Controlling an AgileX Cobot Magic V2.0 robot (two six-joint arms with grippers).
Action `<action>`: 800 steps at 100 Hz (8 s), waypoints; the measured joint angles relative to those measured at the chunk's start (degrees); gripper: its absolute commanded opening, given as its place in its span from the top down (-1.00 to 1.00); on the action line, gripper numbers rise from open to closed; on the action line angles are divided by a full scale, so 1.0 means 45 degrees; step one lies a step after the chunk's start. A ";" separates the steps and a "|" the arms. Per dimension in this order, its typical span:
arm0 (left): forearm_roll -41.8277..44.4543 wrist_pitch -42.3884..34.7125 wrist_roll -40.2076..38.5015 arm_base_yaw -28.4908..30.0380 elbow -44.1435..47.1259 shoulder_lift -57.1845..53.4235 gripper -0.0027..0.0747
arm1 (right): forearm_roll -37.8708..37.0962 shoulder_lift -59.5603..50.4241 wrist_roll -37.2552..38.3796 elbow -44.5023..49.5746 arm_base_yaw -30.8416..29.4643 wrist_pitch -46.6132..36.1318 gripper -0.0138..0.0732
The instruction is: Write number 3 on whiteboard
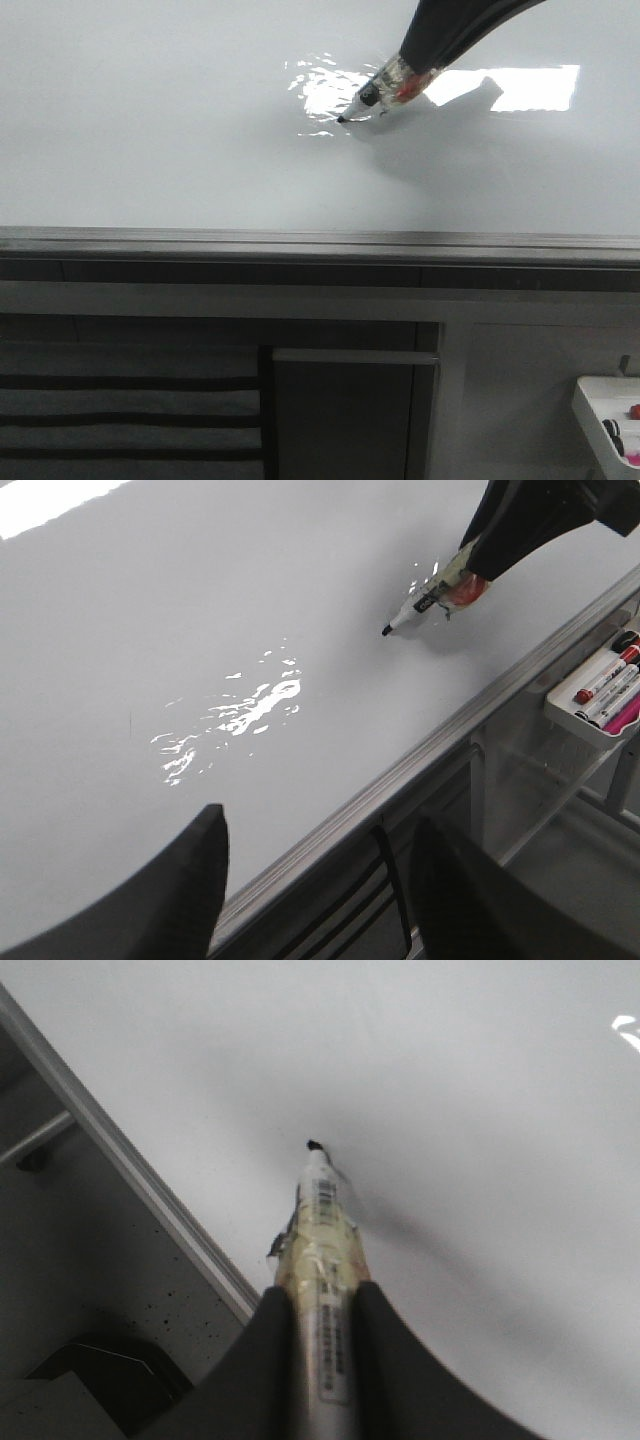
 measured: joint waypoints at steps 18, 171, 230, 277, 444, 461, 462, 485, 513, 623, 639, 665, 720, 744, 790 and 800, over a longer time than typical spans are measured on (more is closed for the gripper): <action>0.0055 0.0000 0.0000 0.0000 0.0000 0.0000 -0.02 | 0.0027 -0.0314 0.0353 0.0254 -0.0624 0.1032 0.68; -0.1307 0.2279 0.4598 -0.2641 -0.2886 0.5427 -0.02 | 0.0796 -0.2982 -0.4455 0.0808 0.1988 0.2448 0.68; -0.4093 0.1570 0.8100 -0.3405 -0.5029 0.9298 -0.02 | 0.0796 -0.2982 -0.5052 0.0808 0.2010 0.2347 0.68; -0.4204 0.1414 0.8616 -0.3405 -0.5539 1.0271 0.45 | 0.0796 -0.2982 -0.6012 0.0808 0.2010 0.2347 0.68; -0.4428 -0.2777 0.2477 0.4234 -0.0622 0.6874 0.97 | -0.2032 -0.6297 -0.1094 0.2439 -0.0837 0.2141 -0.14; -0.4433 -0.2832 0.2182 0.4234 -0.1039 0.7653 0.97 | -0.2008 -0.6297 -0.1071 0.2439 -0.0837 0.2124 -0.14; -0.4433 -0.2839 0.2182 0.4234 -0.1100 0.7731 0.97 | -0.2008 -0.6297 -0.1071 0.2439 -0.0837 0.2124 -0.14; -0.4433 -0.2725 0.2095 0.4234 -0.2008 0.8827 0.53 | -0.1904 -0.6297 -0.1071 0.2439 -0.0837 0.2124 -0.14; -0.3904 -0.2452 0.1859 0.4234 -0.2229 0.8939 -0.16 | -0.1816 -0.6297 -0.1071 0.2439 -0.0837 0.2124 -0.14; -0.3284 -0.2701 0.1224 0.4234 0.3015 -0.2573 -0.13 | -0.3970 -1.5133 0.7806 0.9073 -0.2066 -0.1220 0.48; -0.3830 -0.4108 0.1224 0.4234 0.4092 -0.3102 0.38 | -0.3983 -1.5960 0.7827 0.9707 -0.2066 -0.1448 0.86; -0.4301 -0.4507 0.1224 0.4234 0.4331 -0.3130 0.98 | -0.4001 -1.6029 0.7836 0.9991 -0.2066 -0.1549 0.86; -0.4564 -0.4577 0.1196 0.4234 0.4331 -0.3157 0.98 | -0.4001 -1.6029 0.7836 0.9991 -0.2066 -0.1576 0.86; -0.3839 -0.4892 0.1196 0.4744 0.5431 -0.5728 0.98 | -0.4001 -1.6033 0.7836 0.9991 -0.2066 -0.1576 0.86; 0.1299 -0.5464 -0.4110 0.5378 0.9025 -0.8068 0.98 | -0.4013 -1.6056 0.7836 0.9991 -0.2066 -0.1576 0.86; 0.3646 -0.5603 -0.6459 0.5403 0.9025 -0.8068 0.98 | -0.4013 -1.6056 0.7836 0.9991 -0.2066 -0.1576 0.86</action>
